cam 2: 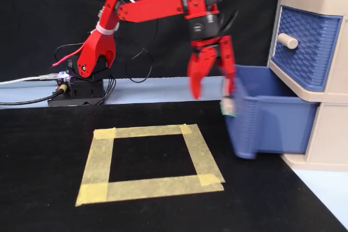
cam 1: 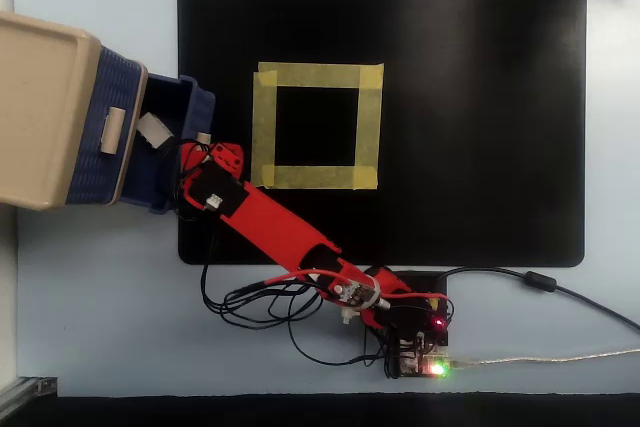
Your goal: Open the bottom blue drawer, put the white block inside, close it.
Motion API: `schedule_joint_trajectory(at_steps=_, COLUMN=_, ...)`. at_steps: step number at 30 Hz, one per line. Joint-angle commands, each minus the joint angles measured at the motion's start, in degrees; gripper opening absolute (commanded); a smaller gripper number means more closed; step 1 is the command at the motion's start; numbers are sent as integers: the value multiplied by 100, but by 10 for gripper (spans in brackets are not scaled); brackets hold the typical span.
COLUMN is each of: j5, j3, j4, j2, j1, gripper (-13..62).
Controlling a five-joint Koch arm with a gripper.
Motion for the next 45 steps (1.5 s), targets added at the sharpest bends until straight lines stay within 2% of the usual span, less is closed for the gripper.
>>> schedule_joint_trajectory(at_steps=1, j5=-721, j3=-545, j4=-870, j2=-246, j1=-281, gripper=342)
schedule_joint_trajectory(at_steps=7, j5=-1389, j3=-1564, j4=-1274, j2=-1160, j1=-492, gripper=338)
schedule_joint_trajectory(at_steps=12, j5=-1591, j3=-1775, j4=-1134, j2=-1213, j1=-439, gripper=343)
schedule_joint_trajectory(at_steps=14, j5=-1591, j3=-1819, j4=-431, j2=-853, j1=-325, gripper=344)
schedule_joint_trajectory(at_steps=16, j5=-1494, j3=-1784, j4=1046, j2=-70, j1=123, gripper=340)
schedule_joint_trajectory(at_steps=19, j5=-202, j3=-1661, j4=3182, j2=1292, j1=1099, gripper=339)
schedule_joint_trajectory(at_steps=22, j5=2039, j3=-70, j4=3173, j2=2646, j1=2276, gripper=338)
schedule_joint_trajectory(at_steps=27, j5=4816, j3=4245, j4=2531, j2=5010, j1=3885, gripper=338)
schedule_joint_trajectory(at_steps=30, j5=5476, j3=6750, j4=1503, j2=6460, j1=4676, gripper=338)
schedule_joint_trajectory(at_steps=33, j5=5555, j3=8745, j4=721, j2=7796, j1=4764, gripper=339)
schedule_joint_trajectory(at_steps=37, j5=5511, j3=9976, j4=721, j2=7699, j1=4790, gripper=341)
schedule_joint_trajectory(at_steps=45, j5=5502, j3=10521, j4=932, j2=7717, j1=4790, gripper=342)
